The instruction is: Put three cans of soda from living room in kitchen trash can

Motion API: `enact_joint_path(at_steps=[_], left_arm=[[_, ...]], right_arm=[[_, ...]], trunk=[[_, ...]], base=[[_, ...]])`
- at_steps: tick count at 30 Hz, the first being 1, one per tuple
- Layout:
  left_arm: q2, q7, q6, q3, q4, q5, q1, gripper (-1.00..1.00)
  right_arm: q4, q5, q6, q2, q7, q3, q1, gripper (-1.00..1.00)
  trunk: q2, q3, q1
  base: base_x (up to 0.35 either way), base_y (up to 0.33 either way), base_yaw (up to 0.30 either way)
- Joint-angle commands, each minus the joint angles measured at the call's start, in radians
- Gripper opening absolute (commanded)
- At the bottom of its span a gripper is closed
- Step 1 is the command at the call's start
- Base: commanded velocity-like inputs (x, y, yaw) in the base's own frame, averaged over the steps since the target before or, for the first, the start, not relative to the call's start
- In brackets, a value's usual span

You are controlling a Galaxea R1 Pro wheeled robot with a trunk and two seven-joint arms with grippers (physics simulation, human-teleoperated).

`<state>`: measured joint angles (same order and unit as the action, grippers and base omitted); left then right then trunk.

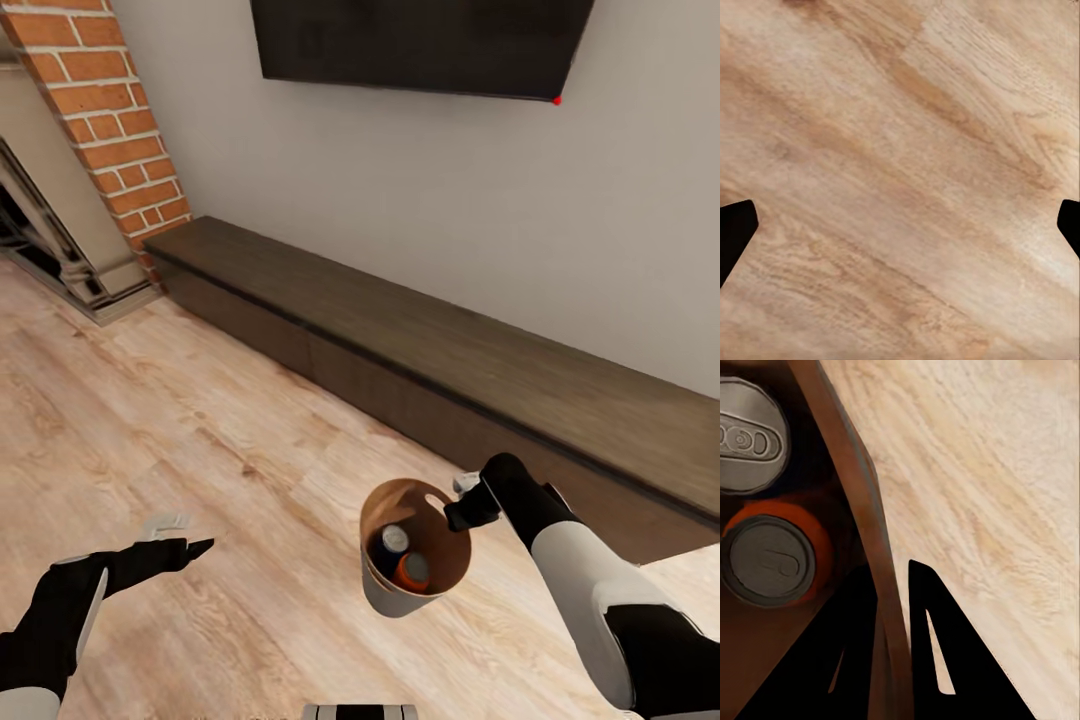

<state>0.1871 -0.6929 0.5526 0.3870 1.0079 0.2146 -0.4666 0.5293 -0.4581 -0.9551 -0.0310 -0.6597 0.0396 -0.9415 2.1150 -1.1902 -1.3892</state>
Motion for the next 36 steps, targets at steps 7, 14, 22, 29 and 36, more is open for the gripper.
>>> enact_joint_path(at_steps=[7,14,22,29,36], left_arm=[[0.000,-0.002,-0.012,0.001,-0.006,0.000,0.000,1.00],[-0.001,-0.007,-0.013,0.001,-0.008,0.000,0.000,1.00],[-0.001,-0.008,-0.013,0.001,-0.011,0.000,0.000,1.00],[-0.001,-0.008,-0.013,0.001,-0.011,0.001,0.000,1.00],[-0.002,-0.009,-0.013,0.001,-0.014,0.003,0.000,1.00]], right_arm=[[0.000,0.021,-0.007,0.002,-0.005,-0.001,0.004,-1.00],[0.001,0.022,-0.007,0.002,-0.005,0.000,0.004,-1.00],[0.001,0.021,-0.007,0.008,-0.005,0.001,0.008,-1.00],[0.001,0.021,-0.007,0.008,-0.005,0.002,0.009,-1.00],[0.001,0.021,-0.007,0.008,-0.005,0.002,0.009,-1.00]], trunk=[[0.000,-0.003,0.000],[0.000,-0.006,0.000],[0.000,-0.010,0.000],[0.000,-0.013,0.000],[0.000,-0.015,0.000]], base=[[0.150,0.138,0.230],[0.193,0.223,0.230],[0.179,0.238,0.232],[0.177,0.240,0.232],[0.176,0.240,0.232]])
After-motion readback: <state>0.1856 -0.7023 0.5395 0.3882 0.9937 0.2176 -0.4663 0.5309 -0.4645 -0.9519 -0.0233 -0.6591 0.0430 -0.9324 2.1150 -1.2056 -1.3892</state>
